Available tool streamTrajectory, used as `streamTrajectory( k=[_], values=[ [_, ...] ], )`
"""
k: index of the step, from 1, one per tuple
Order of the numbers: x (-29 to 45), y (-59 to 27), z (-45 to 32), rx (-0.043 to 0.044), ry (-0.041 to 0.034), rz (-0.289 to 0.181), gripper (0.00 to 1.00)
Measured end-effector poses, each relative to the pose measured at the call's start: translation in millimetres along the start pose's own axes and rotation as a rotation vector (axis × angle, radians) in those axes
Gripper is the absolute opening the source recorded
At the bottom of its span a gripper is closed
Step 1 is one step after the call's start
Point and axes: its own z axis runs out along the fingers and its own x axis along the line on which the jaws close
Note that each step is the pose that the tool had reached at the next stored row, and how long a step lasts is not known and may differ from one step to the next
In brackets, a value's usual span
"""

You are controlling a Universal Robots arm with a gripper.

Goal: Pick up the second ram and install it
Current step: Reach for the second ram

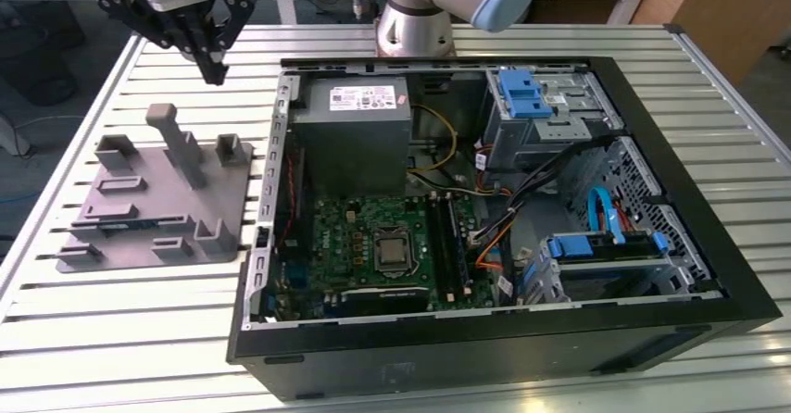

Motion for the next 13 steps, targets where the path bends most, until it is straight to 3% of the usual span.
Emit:
streamTrajectory(
  k=[13],
  values=[
    [23.5,-1.8,-0.2,0.0000,0.0000,0.000,0.10]
  ],
)
